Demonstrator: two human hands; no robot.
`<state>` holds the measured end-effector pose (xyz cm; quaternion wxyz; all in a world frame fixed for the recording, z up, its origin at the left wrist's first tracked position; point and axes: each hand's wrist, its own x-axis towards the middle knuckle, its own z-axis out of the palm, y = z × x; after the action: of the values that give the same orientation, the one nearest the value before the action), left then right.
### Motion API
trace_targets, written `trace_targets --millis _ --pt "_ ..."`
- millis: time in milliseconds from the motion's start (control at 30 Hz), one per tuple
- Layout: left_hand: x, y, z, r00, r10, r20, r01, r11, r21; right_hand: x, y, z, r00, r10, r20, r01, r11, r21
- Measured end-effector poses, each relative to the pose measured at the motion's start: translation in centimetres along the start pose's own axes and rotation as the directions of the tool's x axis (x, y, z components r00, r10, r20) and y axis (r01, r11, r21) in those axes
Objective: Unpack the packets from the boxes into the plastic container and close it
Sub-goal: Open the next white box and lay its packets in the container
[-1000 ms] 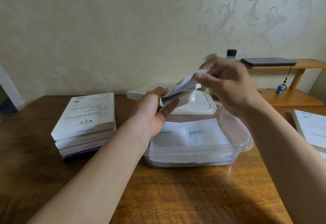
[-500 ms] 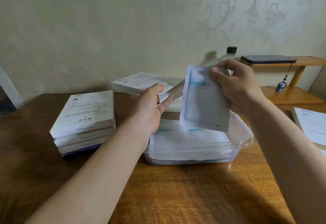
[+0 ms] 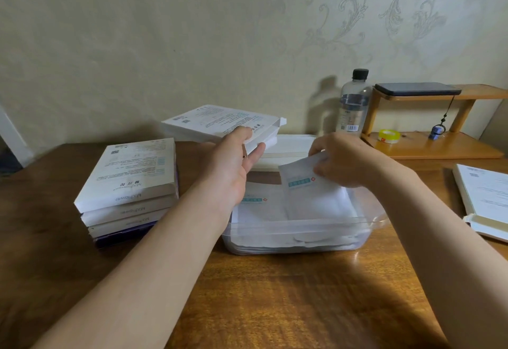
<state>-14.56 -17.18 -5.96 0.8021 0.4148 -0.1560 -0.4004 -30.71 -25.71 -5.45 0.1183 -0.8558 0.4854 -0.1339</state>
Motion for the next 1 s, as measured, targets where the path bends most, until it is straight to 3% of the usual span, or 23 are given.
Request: trace_targets --millis 167,367,467,600,700,800,1000 --pt "0.2 0.0 -0.1 1.0 -0.025 0.002 0.025 1.0 0.014 -0.6 -0.6 0.0 0.997 -0.052 0.051 0.064 0.956 -0.287" --pt "0.4 -0.1 -0.1 0.999 -0.032 -0.007 0.032 0.999 0.028 -1.7 -2.0 -0.6 0.992 -0.042 0.123 0.09 0.903 -0.42" --pt "0.4 -0.2 -0.1 0.999 -0.036 -0.016 0.037 0.999 0.037 -1.8 -2.7 -0.4 0.967 -0.058 0.248 0.157 0.902 -0.401" --pt "0.3 -0.2 0.0 0.999 -0.04 0.004 0.04 0.999 0.032 -1.8 -3.7 0.4 0.877 -0.104 0.469 0.267 0.917 -0.296" --pt "0.2 -0.2 0.0 0.999 -0.048 0.003 0.048 0.999 0.026 -1.5 -3.3 1.0 0.811 -0.044 0.584 0.297 0.89 -0.345" --pt "0.3 -0.2 -0.1 0.999 -0.047 0.008 0.047 0.998 0.031 -1.4 -2.9 0.9 0.763 0.042 0.645 0.297 0.864 -0.407" --pt "0.2 -0.2 -0.1 0.999 -0.05 0.02 0.049 0.998 0.039 -1.1 -2.7 1.4 0.789 0.089 0.608 0.26 0.848 -0.462"
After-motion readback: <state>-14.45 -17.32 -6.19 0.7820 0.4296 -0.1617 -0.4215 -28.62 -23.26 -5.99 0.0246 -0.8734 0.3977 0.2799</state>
